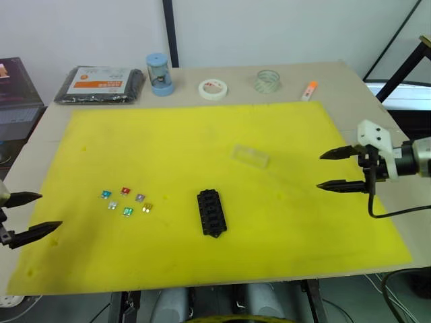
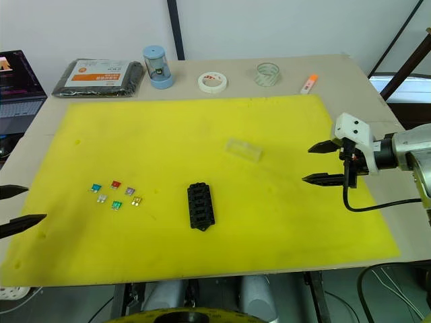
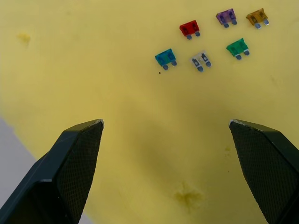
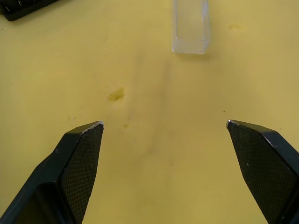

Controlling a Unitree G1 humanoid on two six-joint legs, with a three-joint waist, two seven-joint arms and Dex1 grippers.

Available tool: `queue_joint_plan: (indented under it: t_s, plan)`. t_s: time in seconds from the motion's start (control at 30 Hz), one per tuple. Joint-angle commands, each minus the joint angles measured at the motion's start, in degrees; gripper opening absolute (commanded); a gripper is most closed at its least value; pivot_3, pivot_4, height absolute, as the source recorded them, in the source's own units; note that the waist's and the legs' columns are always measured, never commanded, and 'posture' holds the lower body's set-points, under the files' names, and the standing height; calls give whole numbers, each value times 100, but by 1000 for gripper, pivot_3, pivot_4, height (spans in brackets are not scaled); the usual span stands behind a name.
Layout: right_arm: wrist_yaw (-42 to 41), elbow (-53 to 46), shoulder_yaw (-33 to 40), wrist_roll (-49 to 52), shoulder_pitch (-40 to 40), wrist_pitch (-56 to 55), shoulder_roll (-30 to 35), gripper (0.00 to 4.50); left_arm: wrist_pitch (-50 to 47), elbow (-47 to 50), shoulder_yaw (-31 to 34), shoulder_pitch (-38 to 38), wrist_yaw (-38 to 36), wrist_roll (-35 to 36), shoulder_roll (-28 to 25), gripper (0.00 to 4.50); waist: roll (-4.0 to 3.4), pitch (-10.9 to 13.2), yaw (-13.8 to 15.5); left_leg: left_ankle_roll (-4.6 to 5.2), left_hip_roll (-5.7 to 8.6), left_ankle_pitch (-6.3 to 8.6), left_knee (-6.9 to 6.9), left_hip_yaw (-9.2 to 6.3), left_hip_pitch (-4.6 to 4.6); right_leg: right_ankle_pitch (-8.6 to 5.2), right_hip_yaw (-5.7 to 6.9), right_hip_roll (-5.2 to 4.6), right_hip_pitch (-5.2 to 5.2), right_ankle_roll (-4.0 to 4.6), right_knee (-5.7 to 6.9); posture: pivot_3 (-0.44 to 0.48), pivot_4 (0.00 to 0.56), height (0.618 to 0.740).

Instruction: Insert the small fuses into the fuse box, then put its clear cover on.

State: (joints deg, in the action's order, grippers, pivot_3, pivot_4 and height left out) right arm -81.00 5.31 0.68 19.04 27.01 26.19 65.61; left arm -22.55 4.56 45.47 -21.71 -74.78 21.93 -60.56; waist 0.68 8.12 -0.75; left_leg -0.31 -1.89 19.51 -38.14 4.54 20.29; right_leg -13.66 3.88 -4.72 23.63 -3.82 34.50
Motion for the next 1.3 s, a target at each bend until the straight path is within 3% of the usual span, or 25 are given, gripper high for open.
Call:
queue_joint_plan:
  t_s: [0.03, 0.7, 0.87, 1.0, 1.3]
  plan:
    - [3, -107, 225, 100, 1, 30, 53, 4500, 38, -17, -21, 30, -3, 31, -10, 4488, -1, 0, 1, 0, 0, 0, 0, 0, 0, 0, 0, 0, 0, 0, 0, 0, 150, 740]
    - [358, -488, 280, 329, 22, 257, -137, 4500, -421, -67, -343, 445, 4, 221, -119, 4488, 1, -2, 2, -1, 0, 0, -1, 0, -3, 1, 0, 0, 0, -1, 7, 0, 150, 740]
    - [628, -1283, 11, 598, 620, 618, -701, 4500, -1358, -562, -732, 1251, 170, 750, -93, 4488, -1, -2, -9, -2, 0, -1, -2, 0, -5, 1, 0, 1, 5, -2, 24, 0, 150, 740]
    - [800, -1974, -348, 843, 1217, 933, -1307, 4500, -2630, -1296, -1180, 2056, 355, 1244, -22, 4488, 4, -5, -7, -7, 1, -4, -2, 0, -2, 0, 0, 6, 16, -2, 57, 0, 150, 740]
    - [1064, -2898, -1042, 1387, 1699, 1821, -2061, 4500, -3848, -2038, -1985, 2545, 239, 1618, -6, 4488, 28, -18, 18, -10, 4, -6, -7, 2, 10, 0, 1, 1, 27, -1, 63, 0, 150, 740]
